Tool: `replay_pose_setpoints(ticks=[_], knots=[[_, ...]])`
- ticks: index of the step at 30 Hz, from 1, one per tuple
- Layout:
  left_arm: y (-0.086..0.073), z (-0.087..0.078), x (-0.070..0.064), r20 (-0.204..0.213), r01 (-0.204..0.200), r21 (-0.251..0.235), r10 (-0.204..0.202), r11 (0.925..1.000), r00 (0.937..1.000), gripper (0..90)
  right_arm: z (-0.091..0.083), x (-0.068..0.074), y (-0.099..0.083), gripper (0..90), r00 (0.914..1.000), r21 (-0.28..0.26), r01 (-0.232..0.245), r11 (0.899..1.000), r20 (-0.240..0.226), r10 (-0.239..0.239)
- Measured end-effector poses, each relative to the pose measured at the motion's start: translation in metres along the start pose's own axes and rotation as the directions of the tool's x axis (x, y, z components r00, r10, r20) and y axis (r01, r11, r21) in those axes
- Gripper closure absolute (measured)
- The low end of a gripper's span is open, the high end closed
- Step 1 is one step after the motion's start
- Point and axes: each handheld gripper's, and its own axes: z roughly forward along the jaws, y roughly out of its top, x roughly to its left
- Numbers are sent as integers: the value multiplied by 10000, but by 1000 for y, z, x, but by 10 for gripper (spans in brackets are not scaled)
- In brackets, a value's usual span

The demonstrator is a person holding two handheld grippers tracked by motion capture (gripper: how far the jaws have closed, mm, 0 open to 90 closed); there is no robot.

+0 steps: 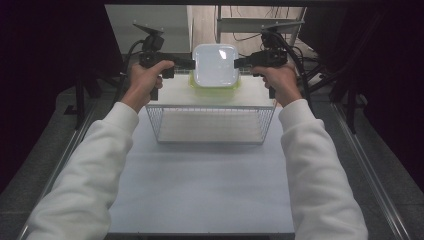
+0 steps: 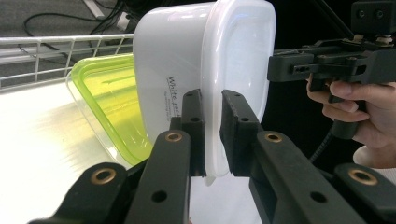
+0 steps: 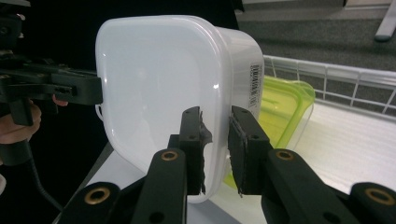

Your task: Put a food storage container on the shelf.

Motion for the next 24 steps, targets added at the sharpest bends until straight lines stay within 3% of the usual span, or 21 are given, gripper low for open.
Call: replay_pose_setpoints(ticks=[4, 12, 16, 24], knots=[[1, 1, 3, -25, 199, 35, -199, 9998, 9998, 797, 1, -1, 1, 754, 9997, 13, -210, 9998, -109, 210], [11, 6, 18, 508, 1122, 168, -1129, 9935, 9923, 792, 7, -13, 8, 741, 9958, 26, -758, 9971, -522, 758], [19, 10, 28, 772, 1718, 245, -1732, 9848, 9819, 787, 11, -22, 11, 728, 9905, 53, -1125, 9936, -786, 1126], [25, 20, 46, 1373, 2791, 296, -2805, 9598, 9500, 765, 21, -45, 19, 714, 9675, 130, -2094, 9778, -1425, 2091]])
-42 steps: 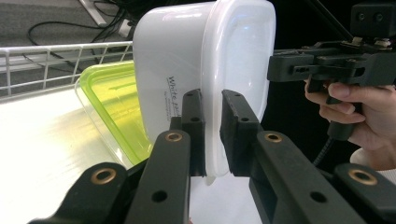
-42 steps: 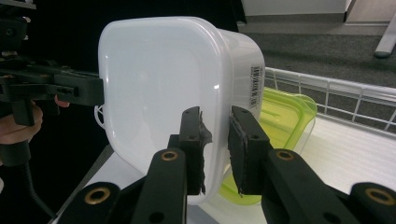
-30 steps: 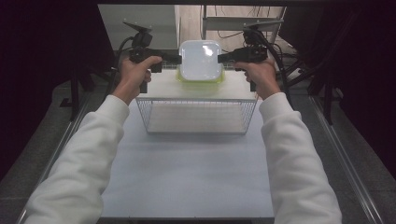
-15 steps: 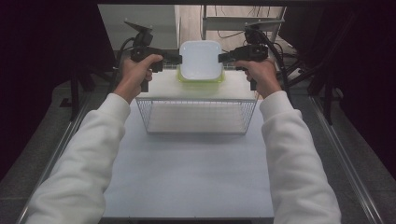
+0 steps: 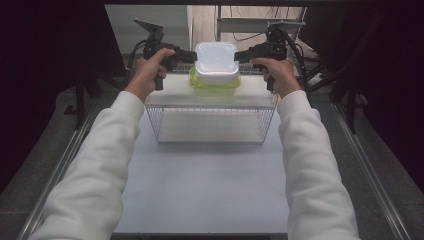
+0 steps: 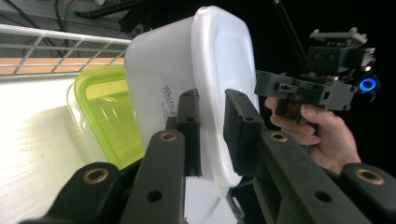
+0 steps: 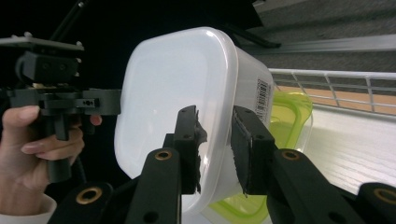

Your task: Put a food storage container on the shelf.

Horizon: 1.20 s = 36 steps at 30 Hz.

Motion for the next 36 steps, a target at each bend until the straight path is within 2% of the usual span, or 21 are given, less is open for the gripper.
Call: replay_pose_setpoints(ticks=[3, 7, 10, 17, 24, 36], knots=[[3, 2, 6, 98, 318, -15, -317, 9995, 9994, 752, 4, -7, 3, 711, 9991, -65, -349, 9994, -234, 347], [5, 4, 13, 202, 695, -81, -694, 9975, 9974, 733, 9, -16, 5, 707, 9935, -164, -1000, 9949, -569, 989], [5, 6, 16, 283, 858, -229, -852, 9960, 9960, 723, 11, -17, 5, 703, 9914, -192, -1181, 9928, -589, 1168], [4, 6, 15, 277, 776, -369, -766, 9963, 9967, 730, 9, -17, 3, 702, 9896, -179, -1342, 9908, -548, 1331], [2, 6, 15, 283, 735, -364, -725, 9966, 9970, 730, 8, -21, 0, 704, 9831, -201, -1630, 9864, -882, 1607], [0, 6, 12, 197, 622, -294, -616, 9976, 9979, 727, 6, -17, -2, 701, 9859, -137, -1542, 9879, -684, 1529]])
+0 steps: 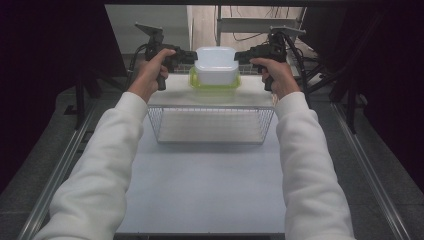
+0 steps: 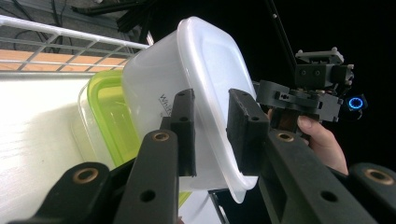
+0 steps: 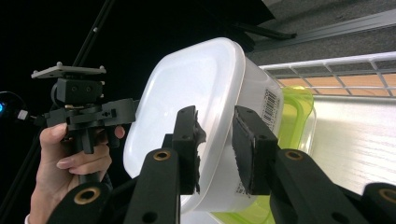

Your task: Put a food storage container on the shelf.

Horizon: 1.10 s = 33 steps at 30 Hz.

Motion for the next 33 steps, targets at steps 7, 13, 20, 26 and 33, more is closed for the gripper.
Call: replay_pose_setpoints(ticks=[7, 13, 20, 26, 33], knots=[[-3, 2, -4, -382, -485, -115, 481, 9988, 9981, 685, 0, 2, -1, 665, 9996, -12, 265, 9996, 125, -265], [-2, -6, -8, -881, -1022, -593, 968, 9930, 9914, 460, -3, 7, 0, 524, 9974, -422, 726, 9965, 37, -725], [-10, -18, -24, -1482, -2113, -748, 1987, 9746, 9688, 361, -22, 17, -5, 448, 9894, -741, 1421, 9871, 413, -1393], [-24, -34, -43, -1691, -2971, -711, 2820, 9522, 9444, 320, -39, 24, -15, 412, 9707, -698, 2354, 9694, 663, -2309], [-49, -55, -45, -1663, -3265, -819, 3101, 9416, 9360, 314, -51, 26, -35, 382, 9540, -781, 2968, 9517, 690, -2919]])
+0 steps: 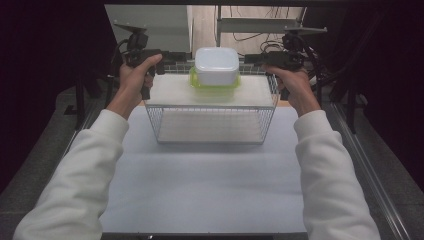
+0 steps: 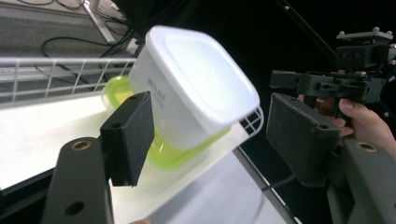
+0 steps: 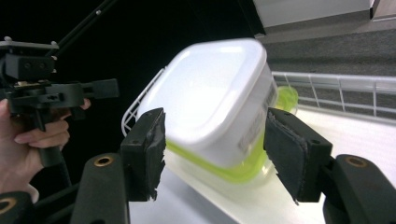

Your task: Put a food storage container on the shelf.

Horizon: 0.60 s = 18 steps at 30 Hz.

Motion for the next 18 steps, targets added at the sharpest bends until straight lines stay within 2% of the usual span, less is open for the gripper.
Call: replay_pose_setpoints(ticks=[4, 10, 15, 18], knots=[[-18, -18, -5, -29, -90, -102, 89, 9999, 10000, 312, -9, 3, -16, 372, 9997, 54, 248, 9997, -49, -248], [-50, -40, -13, 6, -210, -169, 210, 9996, 9998, 315, -26, 7, -39, 369, 9977, -147, 638, 9979, -207, -641], [-83, -50, -20, -333, -805, -97, 801, 9967, 9962, 312, -38, 8, -64, 357, 9956, -375, 921, 9950, -111, -926], [-104, -53, -22, -224, -1108, -37, 1107, 9938, 9936, 310, -45, 7, -83, 352, 9906, -391, 1366, 9899, 48, -1365]])
